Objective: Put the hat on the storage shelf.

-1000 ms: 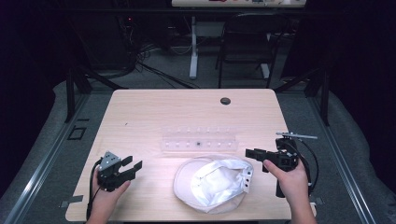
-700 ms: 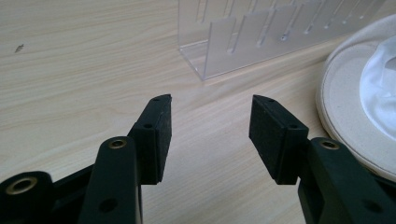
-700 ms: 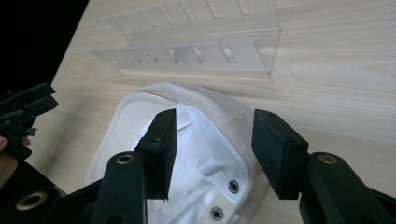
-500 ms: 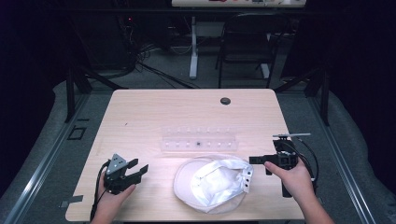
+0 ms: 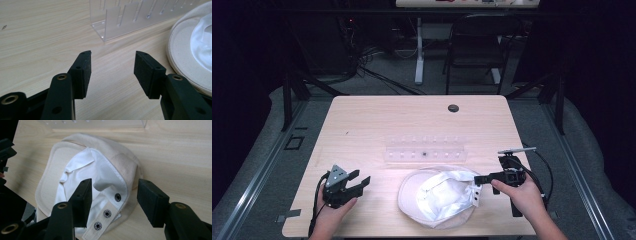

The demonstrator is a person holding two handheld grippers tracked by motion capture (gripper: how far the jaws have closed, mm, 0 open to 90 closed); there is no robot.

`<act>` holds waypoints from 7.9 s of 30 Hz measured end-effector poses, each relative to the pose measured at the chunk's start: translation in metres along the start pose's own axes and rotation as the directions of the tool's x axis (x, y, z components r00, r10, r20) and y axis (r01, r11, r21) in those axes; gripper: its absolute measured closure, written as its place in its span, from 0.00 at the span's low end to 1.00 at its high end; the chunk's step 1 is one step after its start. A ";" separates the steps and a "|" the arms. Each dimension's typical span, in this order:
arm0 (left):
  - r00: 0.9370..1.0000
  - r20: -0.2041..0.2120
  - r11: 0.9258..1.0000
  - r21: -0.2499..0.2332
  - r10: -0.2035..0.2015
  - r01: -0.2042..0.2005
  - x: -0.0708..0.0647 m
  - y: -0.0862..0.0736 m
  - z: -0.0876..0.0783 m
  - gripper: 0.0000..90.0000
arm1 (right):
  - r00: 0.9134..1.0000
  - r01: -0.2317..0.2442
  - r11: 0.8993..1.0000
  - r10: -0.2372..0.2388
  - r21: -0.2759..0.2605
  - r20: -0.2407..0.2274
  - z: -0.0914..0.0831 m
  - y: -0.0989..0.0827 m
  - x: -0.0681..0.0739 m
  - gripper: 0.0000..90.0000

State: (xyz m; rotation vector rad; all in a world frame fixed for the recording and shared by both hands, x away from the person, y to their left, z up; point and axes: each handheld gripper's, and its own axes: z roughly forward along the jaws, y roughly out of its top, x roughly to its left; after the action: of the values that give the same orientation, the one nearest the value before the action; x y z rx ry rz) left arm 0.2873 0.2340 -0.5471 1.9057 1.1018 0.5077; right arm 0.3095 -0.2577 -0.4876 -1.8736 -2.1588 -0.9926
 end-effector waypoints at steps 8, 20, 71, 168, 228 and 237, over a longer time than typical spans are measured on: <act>1.000 0.002 1.000 0.002 0.001 -0.001 -0.001 0.000 0.001 0.54 | 0.999 -0.032 0.998 0.033 0.055 -0.015 0.014 -0.005 -0.006 0.52; 1.000 -0.003 1.000 0.006 0.003 -0.003 0.000 0.001 0.000 0.54 | 0.997 -0.061 0.994 0.065 0.088 -0.039 0.032 -0.012 -0.006 0.52; 1.000 -0.015 1.000 -0.005 0.006 -0.006 -0.001 0.000 0.000 0.54 | 0.998 0.025 0.991 -0.017 0.128 -0.061 0.002 0.022 0.030 0.93; 0.992 0.073 0.994 -0.036 0.105 -0.103 -0.045 0.014 0.003 0.51 | 0.934 0.067 0.993 -0.097 -0.100 -0.344 -0.091 0.100 0.115 0.94; 0.937 0.091 0.940 -0.090 0.337 -0.330 -0.166 0.074 0.047 0.47 | 0.941 0.062 0.991 -0.096 -0.115 -0.324 -0.073 0.144 0.165 0.94; 0.937 0.064 0.938 -0.086 0.343 -0.337 -0.159 0.075 0.042 0.76 | 0.943 0.060 0.991 -0.094 -0.117 -0.319 -0.073 0.143 0.165 0.93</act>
State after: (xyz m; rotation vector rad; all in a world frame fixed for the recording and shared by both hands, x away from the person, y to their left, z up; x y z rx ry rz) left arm 0.2698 0.0605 -0.4972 2.0426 0.6931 0.6494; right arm 0.3796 -0.1550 -0.2939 -1.5408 -2.0310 -1.3488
